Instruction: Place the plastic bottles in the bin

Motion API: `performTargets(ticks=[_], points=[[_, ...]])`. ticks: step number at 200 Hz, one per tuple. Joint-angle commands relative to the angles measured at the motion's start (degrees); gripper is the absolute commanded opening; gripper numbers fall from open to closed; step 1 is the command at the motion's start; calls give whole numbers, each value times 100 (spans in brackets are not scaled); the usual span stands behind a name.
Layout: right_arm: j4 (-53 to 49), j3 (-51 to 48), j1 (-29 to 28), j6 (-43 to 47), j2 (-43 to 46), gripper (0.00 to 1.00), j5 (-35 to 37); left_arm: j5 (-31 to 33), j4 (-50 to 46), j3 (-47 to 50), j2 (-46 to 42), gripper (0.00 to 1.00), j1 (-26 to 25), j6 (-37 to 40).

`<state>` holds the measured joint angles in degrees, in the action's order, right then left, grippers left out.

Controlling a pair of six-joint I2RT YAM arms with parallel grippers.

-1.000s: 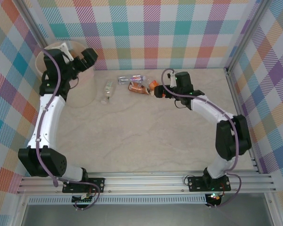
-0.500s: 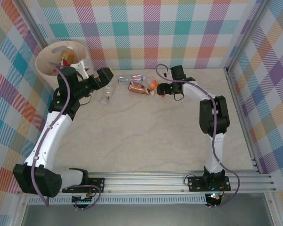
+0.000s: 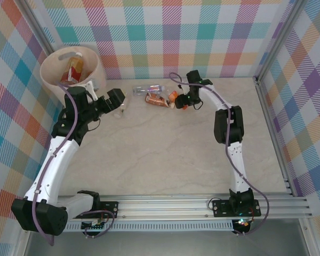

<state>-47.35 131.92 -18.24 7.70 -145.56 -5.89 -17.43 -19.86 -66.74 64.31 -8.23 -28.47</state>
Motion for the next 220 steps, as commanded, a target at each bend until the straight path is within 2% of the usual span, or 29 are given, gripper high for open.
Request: performTargets(ticks=[1, 30, 71, 117, 148, 170, 220], points=[[-709, 511, -101, 67, -291, 65, 42, 58, -89, 117, -13, 100, -20, 193], [-523, 274, -110, -6, -128, 54, 161, -20, -55, 112, 111, 100, -24, 204], [301, -1064, -114, -55, 731, 40, 108, -94, 26, 142, 221, 100, -25, 171], [1417, -2880, -117, -545, 1908, 37, 60, -272, 345, 433, 257, 100, -21, -194], [2109, -3983, -124, -943, 2657, 35, -66, -532, 929, 646, 410, 100, -144, -580], [2652, -4773, -143, -1401, 3284, 35, -292, -563, 1178, 738, 644, 100, -334, -829], [4077, -6336, -305, -2195, 4392, 35, -1333, -1086, 2040, 692, 1501, 100, -792, -1116]])
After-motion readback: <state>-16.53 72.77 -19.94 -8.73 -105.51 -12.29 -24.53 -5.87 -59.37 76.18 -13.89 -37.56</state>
